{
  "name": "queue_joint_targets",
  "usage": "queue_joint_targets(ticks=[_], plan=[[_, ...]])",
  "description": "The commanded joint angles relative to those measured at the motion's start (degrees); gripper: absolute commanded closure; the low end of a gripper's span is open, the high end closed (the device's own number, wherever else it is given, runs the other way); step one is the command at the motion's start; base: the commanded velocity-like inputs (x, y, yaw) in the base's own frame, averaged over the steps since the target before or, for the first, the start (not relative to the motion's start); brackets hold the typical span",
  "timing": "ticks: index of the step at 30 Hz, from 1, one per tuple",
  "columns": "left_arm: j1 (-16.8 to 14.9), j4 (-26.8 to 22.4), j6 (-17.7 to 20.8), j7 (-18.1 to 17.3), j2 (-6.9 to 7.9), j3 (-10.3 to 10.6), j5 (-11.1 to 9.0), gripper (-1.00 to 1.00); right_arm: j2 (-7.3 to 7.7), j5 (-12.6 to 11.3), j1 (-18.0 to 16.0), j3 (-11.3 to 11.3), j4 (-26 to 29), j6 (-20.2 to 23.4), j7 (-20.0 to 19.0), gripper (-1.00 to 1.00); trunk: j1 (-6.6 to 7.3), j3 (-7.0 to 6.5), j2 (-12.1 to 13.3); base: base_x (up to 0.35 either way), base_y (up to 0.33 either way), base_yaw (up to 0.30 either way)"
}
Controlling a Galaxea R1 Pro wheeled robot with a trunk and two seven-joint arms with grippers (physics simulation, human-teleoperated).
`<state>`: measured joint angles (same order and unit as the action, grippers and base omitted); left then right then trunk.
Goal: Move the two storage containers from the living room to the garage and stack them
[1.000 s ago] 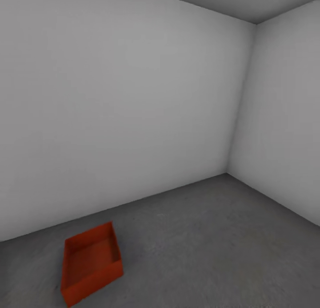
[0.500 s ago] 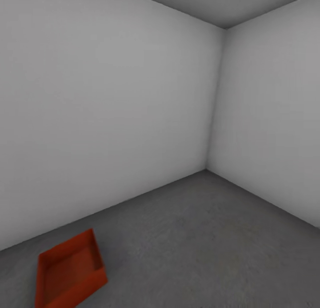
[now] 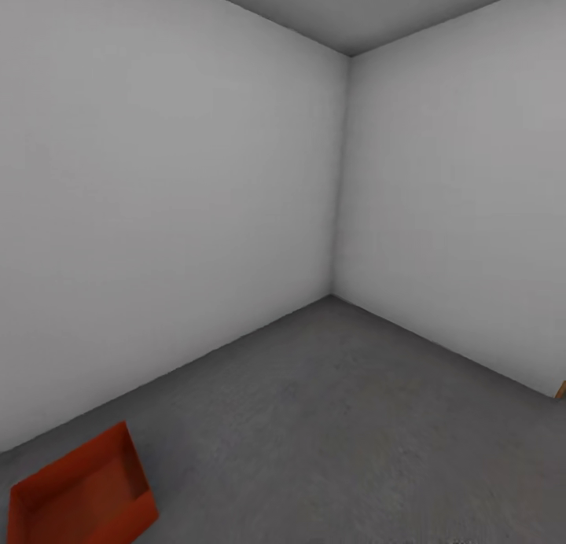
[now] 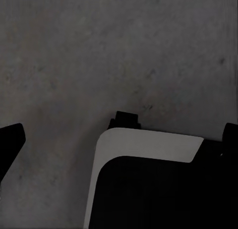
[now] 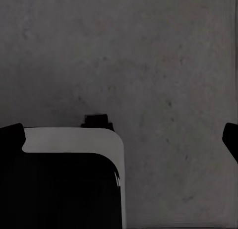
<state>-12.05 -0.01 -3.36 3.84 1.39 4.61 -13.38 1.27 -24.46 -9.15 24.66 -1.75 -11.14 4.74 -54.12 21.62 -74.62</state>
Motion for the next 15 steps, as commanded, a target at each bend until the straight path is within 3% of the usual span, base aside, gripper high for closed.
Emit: queue_joint_targets(ticks=[1,15], plan=[[-0.01,0.01,-0.16,0.12,0.00,0.49,-0.52,-1.00,-0.04,-0.45,-0.08,0.48,-0.18,-0.29,0.01,-1.00,0.00,0.06,-0.04,0.000,0.000,-0.298],[0.01,0.01,-0.16,0.12,-0.07,0.49,-0.51,-1.00,-0.01,-0.47,-0.08,0.48,-0.18,-0.29,0.01,-1.00,0.00,0.06,-0.04,0.000,0.000,-0.298]])
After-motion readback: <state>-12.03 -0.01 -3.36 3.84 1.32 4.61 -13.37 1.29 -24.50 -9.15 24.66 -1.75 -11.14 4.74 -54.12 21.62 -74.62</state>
